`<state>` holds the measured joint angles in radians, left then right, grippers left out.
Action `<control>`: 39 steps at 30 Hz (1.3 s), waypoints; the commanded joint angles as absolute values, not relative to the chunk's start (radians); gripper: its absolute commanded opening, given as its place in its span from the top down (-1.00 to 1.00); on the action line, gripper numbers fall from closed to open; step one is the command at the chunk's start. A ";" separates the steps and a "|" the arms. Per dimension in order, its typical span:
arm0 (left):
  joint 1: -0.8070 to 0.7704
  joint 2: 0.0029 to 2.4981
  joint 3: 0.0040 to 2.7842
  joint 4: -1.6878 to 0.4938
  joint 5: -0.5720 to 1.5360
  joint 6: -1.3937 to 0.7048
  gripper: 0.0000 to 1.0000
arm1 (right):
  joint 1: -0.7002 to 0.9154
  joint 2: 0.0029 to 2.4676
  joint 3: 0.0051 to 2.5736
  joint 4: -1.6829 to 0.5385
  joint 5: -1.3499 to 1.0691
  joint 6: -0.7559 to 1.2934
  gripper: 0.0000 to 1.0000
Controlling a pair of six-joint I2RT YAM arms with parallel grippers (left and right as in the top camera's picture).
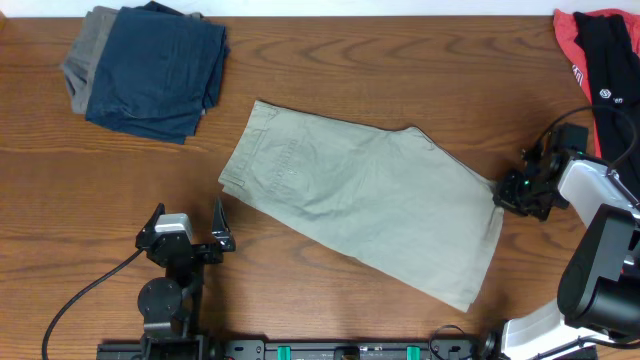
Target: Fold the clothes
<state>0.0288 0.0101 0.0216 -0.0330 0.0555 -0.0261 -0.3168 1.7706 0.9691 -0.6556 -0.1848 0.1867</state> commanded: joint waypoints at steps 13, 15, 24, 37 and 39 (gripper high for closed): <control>0.030 0.004 0.004 -0.067 0.051 -0.028 -0.96 | -0.318 1.786 0.970 -0.283 -0.203 0.181 0.98; 0.030 0.004 0.004 -0.067 0.052 -0.028 -0.96 | -0.315 1.786 0.980 -0.257 -0.241 0.138 0.98; 0.030 0.004 0.004 -0.067 0.051 -0.028 -0.96 | -0.309 1.786 1.226 -0.389 -0.235 0.115 0.98; 0.030 0.004 0.004 -0.067 0.051 -0.028 -0.96 | -0.292 1.785 1.530 -0.840 -0.234 0.138 -0.98; 0.030 0.004 0.004 -0.067 0.051 -0.028 -0.96 | -0.274 1.785 1.533 -0.872 -0.352 0.133 -0.98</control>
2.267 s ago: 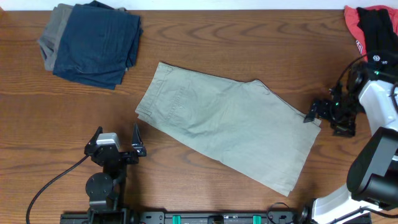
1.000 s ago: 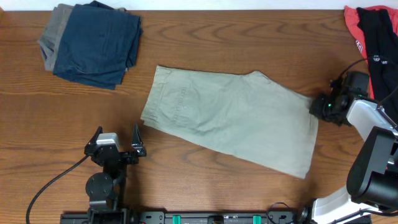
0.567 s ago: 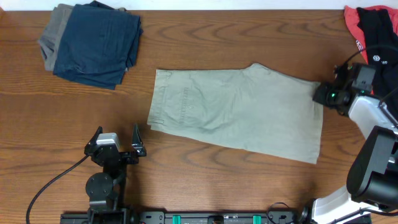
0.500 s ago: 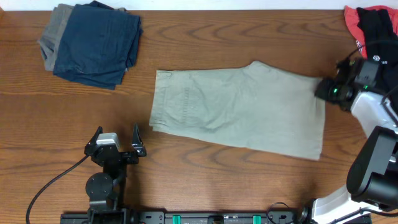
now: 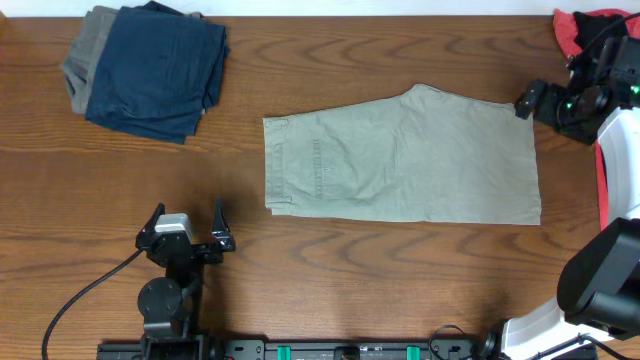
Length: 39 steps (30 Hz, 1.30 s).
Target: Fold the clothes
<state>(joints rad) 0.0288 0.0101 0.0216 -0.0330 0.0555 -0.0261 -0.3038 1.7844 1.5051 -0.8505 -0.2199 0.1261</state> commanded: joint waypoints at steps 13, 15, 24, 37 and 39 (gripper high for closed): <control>0.030 0.004 0.004 -0.067 0.051 -0.028 -0.96 | 0.144 1.786 1.482 -0.891 -0.426 0.097 -0.29; 0.030 0.004 0.004 -0.067 0.051 -0.028 -0.96 | 0.224 1.786 1.454 -0.844 -0.358 0.189 0.41; 0.030 0.004 0.004 -0.067 0.051 -0.028 -0.96 | 0.496 1.824 1.277 -0.567 -0.254 0.389 0.98; 0.030 0.004 0.004 -0.067 0.051 -0.028 -0.96 | 0.686 2.064 1.247 -0.400 -0.263 0.472 0.98; 0.030 0.004 0.004 -0.067 0.051 -0.028 -0.96 | 0.702 2.072 1.247 -0.403 -0.267 0.479 0.98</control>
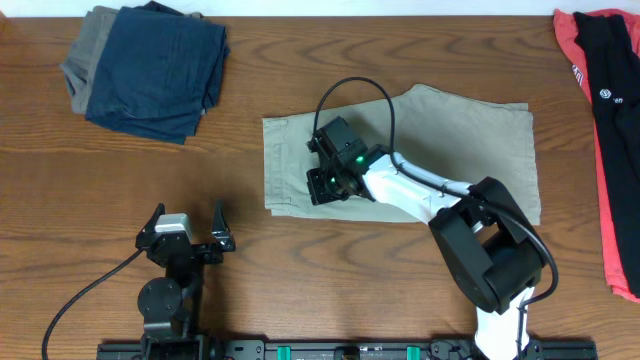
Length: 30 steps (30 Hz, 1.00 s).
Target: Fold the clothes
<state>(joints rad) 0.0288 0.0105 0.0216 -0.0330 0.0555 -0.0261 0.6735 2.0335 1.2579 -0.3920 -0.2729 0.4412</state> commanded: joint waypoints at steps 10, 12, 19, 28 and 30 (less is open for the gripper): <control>0.030 0.004 0.004 -0.067 0.052 -0.028 -0.96 | 0.793 2.072 1.248 -0.415 -0.308 0.556 0.98; 0.030 0.004 0.004 -0.067 0.051 -0.028 -0.96 | 0.807 2.070 1.249 -0.415 -0.308 0.582 0.98; 0.030 0.004 0.004 -0.067 0.051 -0.028 -0.96 | 0.802 2.011 1.271 -0.430 -0.303 0.579 0.98; 0.030 0.004 0.004 -0.067 0.051 -0.028 -0.96 | 0.643 1.744 1.322 -0.659 -0.090 0.492 -0.99; 0.030 0.004 0.004 -0.067 0.051 -0.028 -0.96 | 0.568 1.684 1.322 -0.716 -0.043 0.490 -0.98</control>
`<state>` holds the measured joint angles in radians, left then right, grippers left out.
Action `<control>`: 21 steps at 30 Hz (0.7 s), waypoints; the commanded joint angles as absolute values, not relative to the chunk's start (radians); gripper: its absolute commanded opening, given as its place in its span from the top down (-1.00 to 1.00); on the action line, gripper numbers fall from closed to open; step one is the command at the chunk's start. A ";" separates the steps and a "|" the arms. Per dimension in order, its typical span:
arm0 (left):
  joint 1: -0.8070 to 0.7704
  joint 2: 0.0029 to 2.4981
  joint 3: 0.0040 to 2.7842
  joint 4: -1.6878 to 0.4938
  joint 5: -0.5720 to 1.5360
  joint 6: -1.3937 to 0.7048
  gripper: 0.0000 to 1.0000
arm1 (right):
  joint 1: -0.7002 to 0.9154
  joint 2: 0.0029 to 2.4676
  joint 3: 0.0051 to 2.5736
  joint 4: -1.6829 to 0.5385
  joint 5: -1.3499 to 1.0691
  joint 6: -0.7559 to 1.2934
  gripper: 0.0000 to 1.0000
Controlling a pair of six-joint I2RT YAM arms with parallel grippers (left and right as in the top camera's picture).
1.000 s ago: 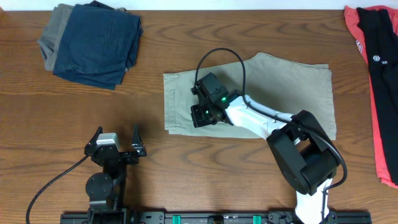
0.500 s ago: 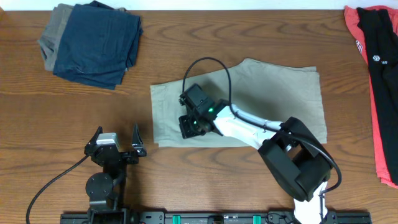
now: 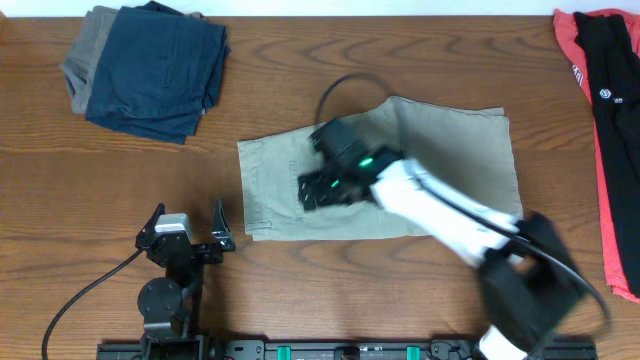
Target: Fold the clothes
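Khaki shorts (image 3: 440, 160) lie folded flat in the middle of the table, waistband to the left. My right gripper (image 3: 318, 188) presses down on their left part near the waistband; motion blur hides how its fingers stand. The white right arm (image 3: 450, 215) reaches in from the lower right. My left gripper (image 3: 188, 228) rests open near the front edge, left of the shorts and touching nothing.
A folded stack of dark blue and grey clothes (image 3: 150, 65) sits at the back left. A red and black garment (image 3: 605, 90) lies along the right edge. A black cable (image 3: 80, 300) trails from the left arm's base.
The shorts have shifted to the left, with the waistband now closer to the left gripper. The right gripper still sits on their left part, slightly further left and lower. The left arm is unmoved.
The shorts lay askew with the right gripper at their right edge. Then they lay squared up, the gripper at their upper right corner. Then the gripper was down on the waistband side, and now the shorts sit further left.
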<state>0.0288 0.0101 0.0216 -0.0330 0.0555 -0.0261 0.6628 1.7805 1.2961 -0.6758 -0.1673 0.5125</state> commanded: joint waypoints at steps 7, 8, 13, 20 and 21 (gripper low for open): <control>0.030 0.004 0.004 -0.067 0.051 -0.028 -0.96 | 0.189 1.538 1.322 -0.884 0.067 0.462 -0.99; 0.030 0.004 0.004 -0.067 0.051 -0.028 -0.96 | 0.134 1.532 1.322 -0.899 0.073 0.462 -0.98; 0.030 0.004 0.004 -0.067 0.051 -0.028 -0.96 | -0.058 1.532 1.322 -0.973 0.071 0.463 -0.99; 0.030 0.004 0.004 -0.067 0.051 -0.028 -0.96 | -0.166 1.532 1.321 -1.057 0.071 0.463 -0.98; 0.030 0.004 0.004 -0.067 0.051 -0.028 -0.95 | -0.168 1.532 1.321 -1.059 0.072 0.463 -0.99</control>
<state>0.0288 0.0101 0.0216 -0.0334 0.0555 -0.0261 -0.1566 1.5433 1.3163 -1.0546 0.0639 0.4755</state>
